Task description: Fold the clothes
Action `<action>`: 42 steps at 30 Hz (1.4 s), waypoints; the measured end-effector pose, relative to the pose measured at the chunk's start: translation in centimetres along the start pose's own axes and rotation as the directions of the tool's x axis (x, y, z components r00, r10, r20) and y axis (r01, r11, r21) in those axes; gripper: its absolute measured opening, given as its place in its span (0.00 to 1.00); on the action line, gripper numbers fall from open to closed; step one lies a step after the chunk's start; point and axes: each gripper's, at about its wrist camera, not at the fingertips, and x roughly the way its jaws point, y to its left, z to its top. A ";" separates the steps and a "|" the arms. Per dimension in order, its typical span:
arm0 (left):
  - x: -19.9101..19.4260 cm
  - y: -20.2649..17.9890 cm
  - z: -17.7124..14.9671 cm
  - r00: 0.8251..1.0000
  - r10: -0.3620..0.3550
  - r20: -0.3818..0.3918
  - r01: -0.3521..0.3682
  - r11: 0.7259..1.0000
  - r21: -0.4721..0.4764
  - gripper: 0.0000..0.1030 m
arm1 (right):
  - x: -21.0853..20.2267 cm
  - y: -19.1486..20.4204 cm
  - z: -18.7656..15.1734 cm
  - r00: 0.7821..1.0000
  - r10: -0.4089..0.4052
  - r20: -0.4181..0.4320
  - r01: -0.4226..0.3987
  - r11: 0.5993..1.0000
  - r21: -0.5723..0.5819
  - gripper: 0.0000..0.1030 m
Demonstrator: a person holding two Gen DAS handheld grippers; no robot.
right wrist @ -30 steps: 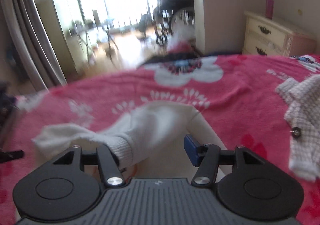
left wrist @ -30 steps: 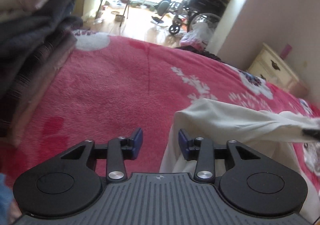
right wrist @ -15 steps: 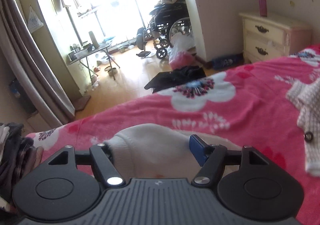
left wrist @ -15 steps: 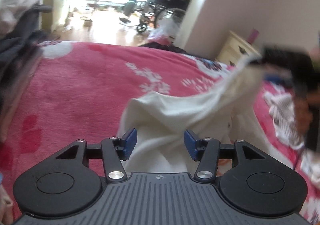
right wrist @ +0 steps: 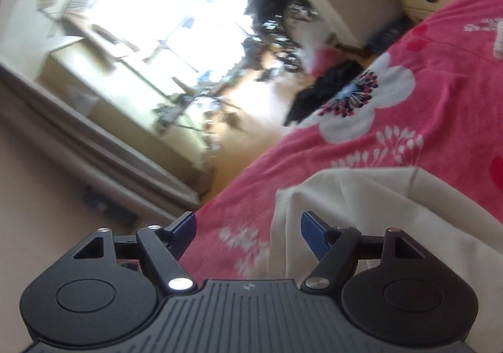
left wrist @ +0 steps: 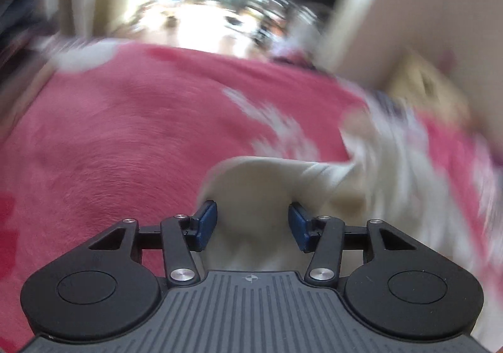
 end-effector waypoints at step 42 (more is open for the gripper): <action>-23.2 2.2 -21.9 0.776 -0.043 -0.629 0.240 0.943 0.233 0.04 | -19.4 6.1 -36.3 0.844 0.100 -0.526 -0.288 0.913 -0.289 0.32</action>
